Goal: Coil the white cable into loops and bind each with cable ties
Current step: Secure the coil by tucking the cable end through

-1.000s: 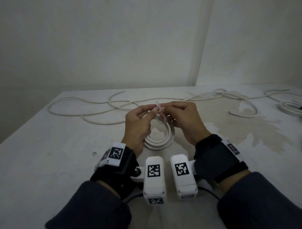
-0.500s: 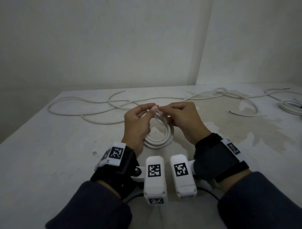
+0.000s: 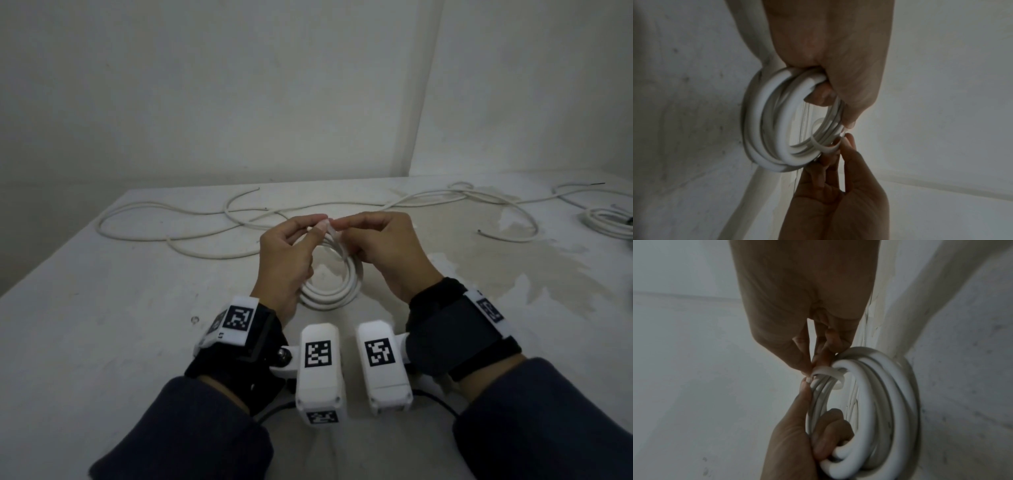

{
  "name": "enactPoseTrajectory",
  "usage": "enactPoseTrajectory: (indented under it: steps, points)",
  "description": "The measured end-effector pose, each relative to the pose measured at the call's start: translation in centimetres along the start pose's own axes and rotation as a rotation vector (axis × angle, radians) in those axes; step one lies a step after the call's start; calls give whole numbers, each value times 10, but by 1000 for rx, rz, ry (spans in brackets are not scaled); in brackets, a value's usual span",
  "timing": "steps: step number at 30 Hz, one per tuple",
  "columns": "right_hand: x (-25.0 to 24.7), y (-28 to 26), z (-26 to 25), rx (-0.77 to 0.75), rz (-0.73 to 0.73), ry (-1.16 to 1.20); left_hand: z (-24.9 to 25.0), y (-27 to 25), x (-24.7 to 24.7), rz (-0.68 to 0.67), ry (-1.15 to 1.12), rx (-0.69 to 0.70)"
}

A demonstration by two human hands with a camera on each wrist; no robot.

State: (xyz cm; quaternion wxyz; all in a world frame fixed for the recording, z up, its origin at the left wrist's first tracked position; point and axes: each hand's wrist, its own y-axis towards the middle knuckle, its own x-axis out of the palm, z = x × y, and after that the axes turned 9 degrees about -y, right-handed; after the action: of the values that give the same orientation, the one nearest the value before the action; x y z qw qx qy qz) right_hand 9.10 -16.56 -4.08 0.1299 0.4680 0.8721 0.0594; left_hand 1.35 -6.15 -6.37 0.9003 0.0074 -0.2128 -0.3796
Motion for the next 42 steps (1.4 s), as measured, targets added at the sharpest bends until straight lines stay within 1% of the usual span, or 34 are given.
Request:
enactPoseTrajectory:
  steps: [11,14,18,23,31,42]
  points:
    - [1,1,2,-56,51,31,3,-1,0,-61,66,48]
    - [1,0,2,-66,33,40,2,-1,-1,-29,53,36]
    - [1,-1,2,-72,-31,50,2,-1,0,30,24,14]
    - [-1,-1,0,-83,-85,-24,4,0,-1,67,9,13]
    - [0,0,-1,-136,-41,-124,4,0,-1,67,-19,-14]
    - [-3,-1,-1,-136,0,-194,7,-2,-1,29,-26,-36]
